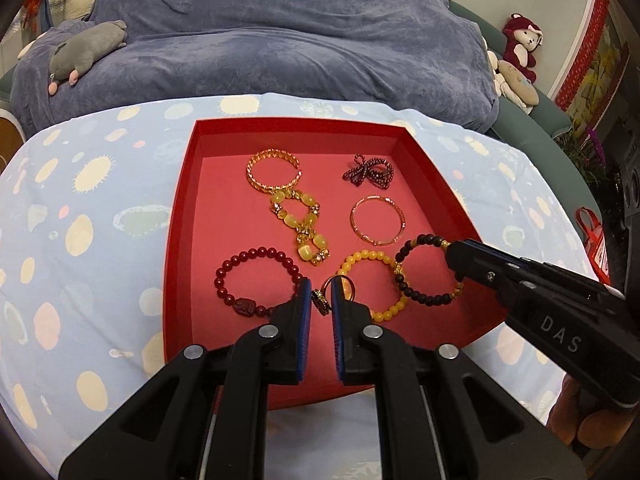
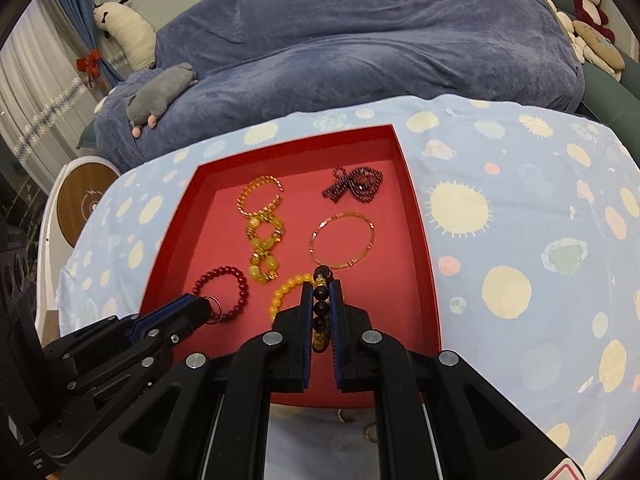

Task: Organize jewelry
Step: 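Carry the ring and black bracelet into the red box and open both grippers, then grasp one gold hoop earring from the sheet with the right gripper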

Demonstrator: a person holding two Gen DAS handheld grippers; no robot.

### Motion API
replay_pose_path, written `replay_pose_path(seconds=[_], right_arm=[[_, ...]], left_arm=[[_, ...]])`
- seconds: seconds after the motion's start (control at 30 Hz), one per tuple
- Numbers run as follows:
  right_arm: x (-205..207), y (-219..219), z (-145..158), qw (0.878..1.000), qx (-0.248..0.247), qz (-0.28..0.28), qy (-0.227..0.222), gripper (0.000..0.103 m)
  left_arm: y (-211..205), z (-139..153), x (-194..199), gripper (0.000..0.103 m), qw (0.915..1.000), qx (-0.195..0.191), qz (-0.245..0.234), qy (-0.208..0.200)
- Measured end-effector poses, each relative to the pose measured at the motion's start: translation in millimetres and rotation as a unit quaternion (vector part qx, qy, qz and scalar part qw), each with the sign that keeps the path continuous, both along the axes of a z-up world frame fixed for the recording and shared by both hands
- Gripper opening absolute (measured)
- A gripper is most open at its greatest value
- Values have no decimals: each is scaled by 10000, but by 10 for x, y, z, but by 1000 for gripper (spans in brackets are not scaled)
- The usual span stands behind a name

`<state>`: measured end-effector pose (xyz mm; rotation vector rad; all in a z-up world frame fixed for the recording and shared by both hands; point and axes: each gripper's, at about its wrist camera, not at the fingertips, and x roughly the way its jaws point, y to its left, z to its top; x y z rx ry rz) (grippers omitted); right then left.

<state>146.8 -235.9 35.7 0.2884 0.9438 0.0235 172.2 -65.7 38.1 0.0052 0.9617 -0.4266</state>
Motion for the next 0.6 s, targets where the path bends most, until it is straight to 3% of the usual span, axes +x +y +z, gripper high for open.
replay_pose_path(seconds=[0.17, 0.23, 0.3, 0.37, 0.6], right_arm=[[-11, -51, -129, 9996, -246, -36, 132, 9], [-51, -78, -97, 9993, -344, -142, 72, 16], [-108, -130, -24, 9992, -316, -257, -45, 25], [-186, -187, 60, 9991, -193, -349, -152, 30], [-615, -207, 230, 9987, -88, -424, -265, 30]], left_arm=[[-11, -140, 3, 10, 9999, 38, -8, 123], [-11, -146, -9, 12, 9999, 73, 24, 116], [32, -131, -24, 43, 9998, 59, 153, 115], [107, -82, -68, 53, 9993, -17, 364, 29], [289, 41, -300, 53, 9987, 2, 510, -66]])
